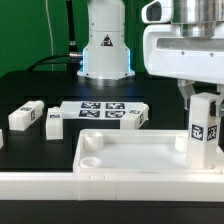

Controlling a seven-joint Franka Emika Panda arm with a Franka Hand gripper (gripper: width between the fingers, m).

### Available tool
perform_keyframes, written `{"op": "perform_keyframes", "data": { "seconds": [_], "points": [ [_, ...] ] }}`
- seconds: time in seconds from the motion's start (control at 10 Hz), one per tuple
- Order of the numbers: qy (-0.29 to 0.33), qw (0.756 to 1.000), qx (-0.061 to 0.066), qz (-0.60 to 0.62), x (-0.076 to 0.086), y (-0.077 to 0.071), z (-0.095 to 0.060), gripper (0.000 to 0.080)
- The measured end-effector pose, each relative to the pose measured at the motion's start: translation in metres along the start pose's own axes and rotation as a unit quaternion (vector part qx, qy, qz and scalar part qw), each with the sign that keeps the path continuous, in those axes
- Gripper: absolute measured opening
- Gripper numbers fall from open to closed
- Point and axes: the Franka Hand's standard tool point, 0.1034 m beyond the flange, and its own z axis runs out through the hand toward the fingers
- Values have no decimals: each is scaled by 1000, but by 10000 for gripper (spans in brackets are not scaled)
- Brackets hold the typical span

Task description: Assemble desk

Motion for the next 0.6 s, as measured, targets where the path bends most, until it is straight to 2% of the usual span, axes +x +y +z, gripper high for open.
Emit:
{"op": "perform_keyframes", "data": {
  "seconds": [0.2,0.3,0.4,0.6],
  "points": [
    [0,1000,0,-10,-1,0,1,304],
    [0,1000,0,-29,0,0,1,476],
    [0,999,0,-45,0,0,0,610],
    [0,987,0,-158,-1,-1,0,637]
  ]
}}
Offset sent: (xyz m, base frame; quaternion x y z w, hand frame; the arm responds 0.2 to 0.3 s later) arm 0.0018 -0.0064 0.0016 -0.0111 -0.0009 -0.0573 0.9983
